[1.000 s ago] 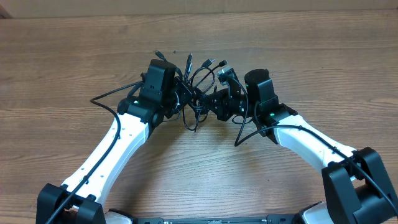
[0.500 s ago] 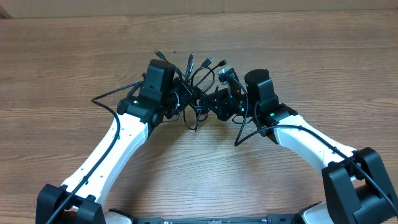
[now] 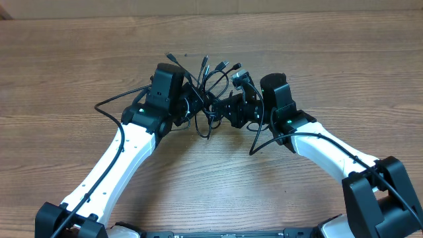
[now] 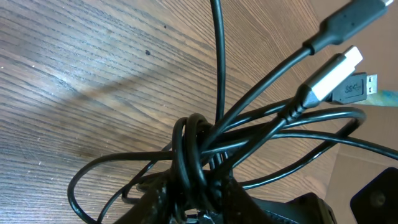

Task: Untangle cables

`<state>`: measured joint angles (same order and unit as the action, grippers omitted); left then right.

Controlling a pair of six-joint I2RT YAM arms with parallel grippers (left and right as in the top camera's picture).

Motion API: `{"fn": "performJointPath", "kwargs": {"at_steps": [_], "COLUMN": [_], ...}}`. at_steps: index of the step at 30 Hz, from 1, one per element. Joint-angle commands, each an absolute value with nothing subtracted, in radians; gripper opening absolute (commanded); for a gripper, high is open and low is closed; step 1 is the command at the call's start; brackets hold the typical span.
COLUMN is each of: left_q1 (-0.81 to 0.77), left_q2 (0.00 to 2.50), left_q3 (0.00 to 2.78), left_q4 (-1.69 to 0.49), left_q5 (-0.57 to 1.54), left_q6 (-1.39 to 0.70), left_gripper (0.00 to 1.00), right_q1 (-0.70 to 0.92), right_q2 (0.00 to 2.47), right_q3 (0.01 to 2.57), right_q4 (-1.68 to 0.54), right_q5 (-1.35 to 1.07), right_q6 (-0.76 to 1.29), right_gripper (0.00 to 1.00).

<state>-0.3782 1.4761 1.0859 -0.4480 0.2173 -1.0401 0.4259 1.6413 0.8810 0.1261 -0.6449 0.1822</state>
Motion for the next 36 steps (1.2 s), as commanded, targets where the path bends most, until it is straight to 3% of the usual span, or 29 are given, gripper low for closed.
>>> {"fn": "performJointPath", "kwargs": {"at_steps": [1,10,20,25,29,33,36], "left_q1": [-0.380,-0.380,-0.380,-0.380,-0.380,-0.380,-0.380], "left_q2": [1.452,1.453,1.453,1.453,1.453,1.453,1.453], "left_q3": [1.103,1.102,1.102,1.102,1.102,1.102,1.102], "left_q4": [-0.448,-0.448,-0.448,-0.448,-0.448,-0.448,-0.448], "left_q5": [0.220,0.199,0.188,0.179,0.172,0.173,0.173], "left_q6": [-1.020,-1.016,-0.990,-0.986,-0.981,-0.979,-0.974], "left_gripper": [0.23,0.25,0.16,0.22,0.17,0.06,0.04], "right_q1": [0.426,0.426,0.426,0.426,0.426,0.426,0.426], "right_q2": [1.637,1.637,1.637,1.637,1.637,1.637,1.637], "right_q3": [0.904,0.904,0.904,0.904,0.904,0.904,0.904], "right_q4": [0.141,0.141,0.141,0.141,0.141,0.141,0.141], "right_q5": [-0.645,-0.646,-0.646,-0.650,-0.650,-0.649,-0.649], "right_q6": [0.174,0.174,0.174,0.174,0.174,0.174,0.174], "right_gripper": [0.06,0.06,0.06,0.06,0.06,0.06,0.06]}}
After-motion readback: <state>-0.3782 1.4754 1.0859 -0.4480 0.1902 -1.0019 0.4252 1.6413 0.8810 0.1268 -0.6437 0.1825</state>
